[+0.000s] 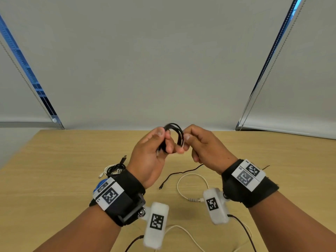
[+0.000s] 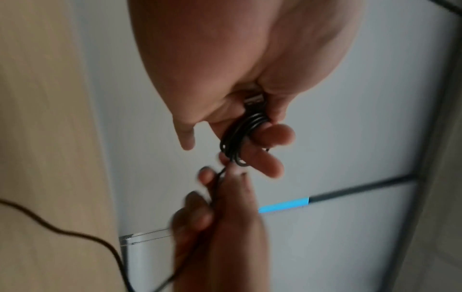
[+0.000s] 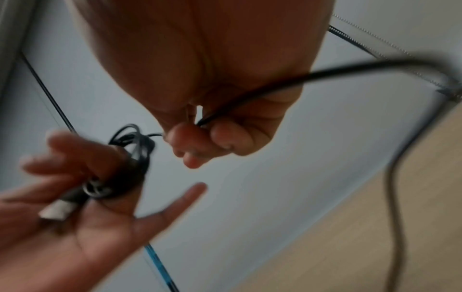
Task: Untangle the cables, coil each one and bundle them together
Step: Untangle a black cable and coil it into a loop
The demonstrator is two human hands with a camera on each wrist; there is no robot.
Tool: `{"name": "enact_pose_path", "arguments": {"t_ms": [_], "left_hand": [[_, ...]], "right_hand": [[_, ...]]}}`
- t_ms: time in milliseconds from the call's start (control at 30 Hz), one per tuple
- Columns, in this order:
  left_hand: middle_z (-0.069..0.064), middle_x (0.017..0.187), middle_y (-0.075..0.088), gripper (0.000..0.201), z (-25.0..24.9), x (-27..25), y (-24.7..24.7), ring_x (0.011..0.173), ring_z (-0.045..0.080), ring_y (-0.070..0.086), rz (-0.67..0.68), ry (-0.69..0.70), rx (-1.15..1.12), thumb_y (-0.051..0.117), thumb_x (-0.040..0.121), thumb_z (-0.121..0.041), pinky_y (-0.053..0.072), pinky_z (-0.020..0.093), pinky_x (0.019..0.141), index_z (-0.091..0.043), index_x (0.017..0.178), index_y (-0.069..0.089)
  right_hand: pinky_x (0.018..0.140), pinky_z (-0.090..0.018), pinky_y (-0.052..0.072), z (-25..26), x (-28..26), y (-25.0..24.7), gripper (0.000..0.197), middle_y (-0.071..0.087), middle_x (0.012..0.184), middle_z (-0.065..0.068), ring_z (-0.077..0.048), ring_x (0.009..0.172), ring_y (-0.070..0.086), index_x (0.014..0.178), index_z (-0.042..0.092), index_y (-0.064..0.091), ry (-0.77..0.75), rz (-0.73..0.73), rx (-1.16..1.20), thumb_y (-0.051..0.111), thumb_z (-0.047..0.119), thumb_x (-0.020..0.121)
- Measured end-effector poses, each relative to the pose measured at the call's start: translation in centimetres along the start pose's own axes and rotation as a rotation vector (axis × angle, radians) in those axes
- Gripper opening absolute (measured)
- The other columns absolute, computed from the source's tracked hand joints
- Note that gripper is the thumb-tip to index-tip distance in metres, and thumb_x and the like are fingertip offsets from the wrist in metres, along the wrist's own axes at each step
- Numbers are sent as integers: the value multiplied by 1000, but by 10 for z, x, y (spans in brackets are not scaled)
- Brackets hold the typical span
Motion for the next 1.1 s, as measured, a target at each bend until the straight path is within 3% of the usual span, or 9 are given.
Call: {"name": "enact_pose_path", "arguments": {"t_ms": [100,200,367,533,667,733,867,967,1100], "left_hand": [[13,78,71,28,-14,8,-5,105,39,71,-97,71,-229,38,107,-23,52,44,103,-10,89,54],[19,107,75,27,-22,17,-14,118,37,67,-206,151,-225,36,109,-21,43,45,111,-13,90,53],[0,117,76,21,-22,27,-28,117,13,68,-309,275,360,38,109,-19,41,32,107,-18,97,55],[-11,101,78,21,2,27,-35,104,4,68,-97,155,793,42,108,-23,45,30,96,-14,99,59],[5,70,72,29,18,16,-33,84,13,73,87,1,686,39,109,-15,50,19,80,-4,90,58],[9,64,63,34,24,10,-30,81,25,73,150,-67,623,38,109,-19,52,24,81,6,94,54],[7,63,53,34,33,-2,-22,69,29,62,213,-157,379,42,103,-32,50,37,78,-4,94,59],[6,62,51,30,34,-4,-21,63,25,58,191,-181,172,47,102,-31,50,32,71,-8,91,63],[6,62,54,27,34,0,-19,62,24,59,147,-154,27,59,93,-32,53,32,71,-7,87,66]], "right_hand": [[51,-25,46,-17,-9,10,23,62,64,5,-10,48,54,89,28,62,101,102,-54,45,30,105],[60,-32,53,-22,-19,22,25,66,67,1,-14,54,62,93,29,64,111,145,-12,43,33,106],[75,-35,57,-16,-28,36,17,68,72,3,-14,66,69,108,25,67,106,320,19,51,28,104],[65,-26,55,-1,-23,26,18,64,66,7,-9,60,62,105,28,72,30,283,30,54,28,102],[66,-38,55,3,-11,8,19,64,72,7,-12,62,63,90,21,70,-10,76,15,55,24,101],[69,-40,54,0,-7,2,17,67,85,5,-14,66,67,91,18,67,-9,10,4,54,21,102],[62,-32,53,-1,-7,10,17,68,111,-1,-14,63,64,94,24,62,-7,-18,72,49,26,105],[56,-33,47,2,-7,14,19,69,89,-12,-16,54,57,90,26,54,-29,-21,67,44,30,106],[53,-28,43,8,-5,18,20,58,70,5,-8,56,51,90,25,49,-82,-53,6,40,31,107]]}}
Point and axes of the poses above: each hand's wrist, its own x-axis towards the middle knuckle, its own y-axis out of the palm, z = x × y, the point moved 3 cm from there along x, towards the middle knuckle
